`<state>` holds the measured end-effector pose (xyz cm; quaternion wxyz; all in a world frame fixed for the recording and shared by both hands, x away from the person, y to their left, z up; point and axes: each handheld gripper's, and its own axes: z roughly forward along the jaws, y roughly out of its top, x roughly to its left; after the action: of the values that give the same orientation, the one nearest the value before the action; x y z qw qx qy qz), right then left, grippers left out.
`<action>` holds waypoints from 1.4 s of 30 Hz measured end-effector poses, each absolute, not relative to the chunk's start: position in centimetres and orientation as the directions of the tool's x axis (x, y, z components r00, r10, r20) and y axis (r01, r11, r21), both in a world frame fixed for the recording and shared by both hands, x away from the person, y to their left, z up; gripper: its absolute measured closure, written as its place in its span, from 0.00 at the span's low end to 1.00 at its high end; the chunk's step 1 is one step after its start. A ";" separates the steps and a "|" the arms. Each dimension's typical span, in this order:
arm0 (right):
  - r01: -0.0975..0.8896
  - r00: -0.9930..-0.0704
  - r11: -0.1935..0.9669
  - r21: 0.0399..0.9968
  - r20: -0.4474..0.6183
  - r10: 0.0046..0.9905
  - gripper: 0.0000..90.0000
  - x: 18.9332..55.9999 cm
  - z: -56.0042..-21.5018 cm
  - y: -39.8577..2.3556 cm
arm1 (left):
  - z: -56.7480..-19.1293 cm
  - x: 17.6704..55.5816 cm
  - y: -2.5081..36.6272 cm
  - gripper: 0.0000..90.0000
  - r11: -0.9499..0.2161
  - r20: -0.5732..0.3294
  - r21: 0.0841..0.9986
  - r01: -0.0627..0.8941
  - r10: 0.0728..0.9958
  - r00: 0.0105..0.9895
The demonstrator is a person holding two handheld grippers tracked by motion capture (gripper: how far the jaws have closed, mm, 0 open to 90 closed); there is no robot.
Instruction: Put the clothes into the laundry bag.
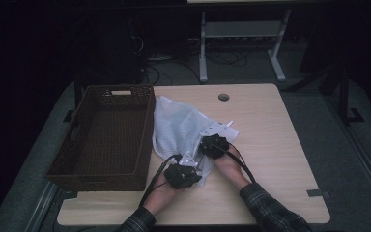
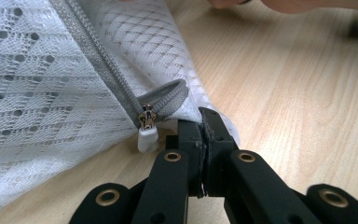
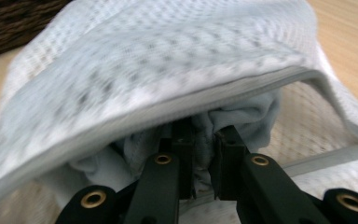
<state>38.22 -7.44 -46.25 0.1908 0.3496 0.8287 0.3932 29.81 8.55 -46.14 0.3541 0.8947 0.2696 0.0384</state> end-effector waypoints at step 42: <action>0.525 -0.676 0.446 0.725 0.036 0.736 0.98 43.9 -47.6 -19.8 | -46.0 29.8 9.4 0.98 -0.606 -0.126 0.637 0.476 0.527 0.840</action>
<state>43.88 -19.82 -47.60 0.1437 0.3761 0.8380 0.3682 29.76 9.38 -45.97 0.3443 0.8954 0.2800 0.0373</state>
